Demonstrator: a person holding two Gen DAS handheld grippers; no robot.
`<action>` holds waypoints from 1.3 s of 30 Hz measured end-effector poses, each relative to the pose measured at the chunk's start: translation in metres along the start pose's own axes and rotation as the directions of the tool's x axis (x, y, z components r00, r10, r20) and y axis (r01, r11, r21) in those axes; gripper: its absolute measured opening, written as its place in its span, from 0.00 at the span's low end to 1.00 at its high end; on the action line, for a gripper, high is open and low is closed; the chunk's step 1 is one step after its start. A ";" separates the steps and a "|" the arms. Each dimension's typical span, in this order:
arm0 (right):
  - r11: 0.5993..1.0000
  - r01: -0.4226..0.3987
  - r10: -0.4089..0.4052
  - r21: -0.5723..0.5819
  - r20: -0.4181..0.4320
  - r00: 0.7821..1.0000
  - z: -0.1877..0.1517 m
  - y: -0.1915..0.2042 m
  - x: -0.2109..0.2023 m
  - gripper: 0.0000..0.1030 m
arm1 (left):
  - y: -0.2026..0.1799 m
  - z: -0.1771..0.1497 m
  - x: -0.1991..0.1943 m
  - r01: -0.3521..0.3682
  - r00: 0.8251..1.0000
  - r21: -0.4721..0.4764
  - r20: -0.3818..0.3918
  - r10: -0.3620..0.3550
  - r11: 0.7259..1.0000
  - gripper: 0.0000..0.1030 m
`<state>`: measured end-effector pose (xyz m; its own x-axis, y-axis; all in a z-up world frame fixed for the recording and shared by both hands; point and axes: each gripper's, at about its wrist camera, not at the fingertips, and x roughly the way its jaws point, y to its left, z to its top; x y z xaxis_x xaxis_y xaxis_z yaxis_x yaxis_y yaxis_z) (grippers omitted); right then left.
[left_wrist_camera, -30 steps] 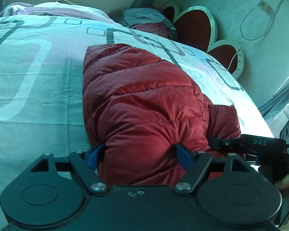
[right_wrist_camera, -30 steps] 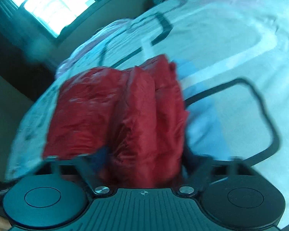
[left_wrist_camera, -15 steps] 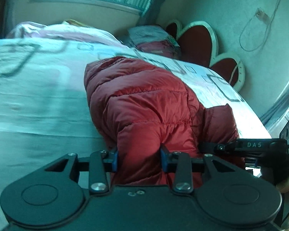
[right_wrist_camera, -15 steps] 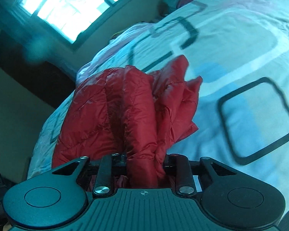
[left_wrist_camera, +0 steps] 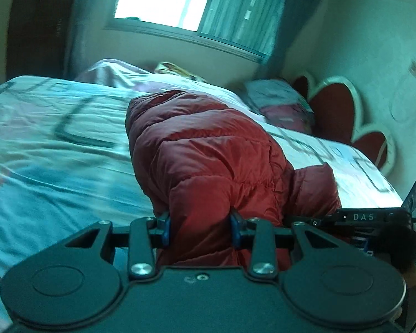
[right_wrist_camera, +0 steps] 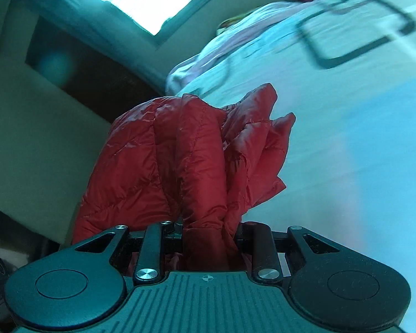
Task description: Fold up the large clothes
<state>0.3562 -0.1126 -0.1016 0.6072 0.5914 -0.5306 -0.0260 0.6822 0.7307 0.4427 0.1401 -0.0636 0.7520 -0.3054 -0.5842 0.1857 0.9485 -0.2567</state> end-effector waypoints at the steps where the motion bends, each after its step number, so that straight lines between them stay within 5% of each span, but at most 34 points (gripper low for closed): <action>1: 1.000 -0.007 0.007 0.007 -0.004 1.000 -0.002 0.011 0.016 0.25 | 0.020 0.008 0.001 -0.009 1.000 -0.001 0.002 0.009 1.000 0.35; 10: 0.997 -0.030 0.032 0.070 -0.028 0.999 -0.007 0.088 0.166 0.25 | 0.139 0.067 0.021 -0.049 0.999 0.022 -0.001 0.049 0.999 0.35; 16: 0.997 -0.010 0.013 0.072 -0.048 0.999 0.004 0.097 0.235 0.25 | 0.181 0.075 0.049 -0.069 0.998 0.086 -0.010 0.070 0.994 0.35; 21: 0.998 0.029 -0.026 0.052 -0.054 0.998 0.009 0.092 0.252 0.30 | 0.201 0.047 0.069 -0.107 0.993 0.163 -0.025 0.112 0.981 0.54; 23: 0.997 0.065 -0.063 0.043 -0.045 0.997 0.011 0.088 0.254 0.41 | 0.204 0.040 0.070 -0.110 0.993 0.166 -0.014 0.114 0.980 0.57; 25: 0.992 0.121 -0.120 0.037 -0.014 0.993 0.011 0.084 0.247 0.64 | 0.207 0.040 0.069 -0.106 0.994 0.154 -0.016 0.110 0.982 0.62; 28: 0.986 0.161 -0.162 0.039 0.004 0.987 0.009 0.084 0.231 0.66 | 0.212 0.050 0.061 -0.099 0.995 0.142 -0.014 0.103 0.985 0.62; 33: 0.962 0.243 -0.223 -0.124 0.154 0.963 0.017 0.125 0.203 0.66 | 0.212 0.068 0.037 -0.104 0.992 0.140 0.079 0.094 0.985 0.60; 36: 0.938 0.283 -0.235 -0.201 0.231 0.944 0.023 0.148 0.207 0.65 | 0.212 0.081 0.040 -0.117 0.988 0.146 0.117 0.100 0.982 0.54; 39: 0.915 0.310 -0.242 -0.258 0.266 0.933 0.023 0.168 0.221 0.22 | 0.219 0.093 0.061 -0.129 0.987 0.114 0.114 0.116 0.985 0.45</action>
<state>0.5046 0.1229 -0.0857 0.7839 0.2730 -0.5576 -0.0404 0.9186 0.3930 0.5880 0.3370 -0.0839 0.8358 -0.1817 -0.5181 0.1583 0.9833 -0.0896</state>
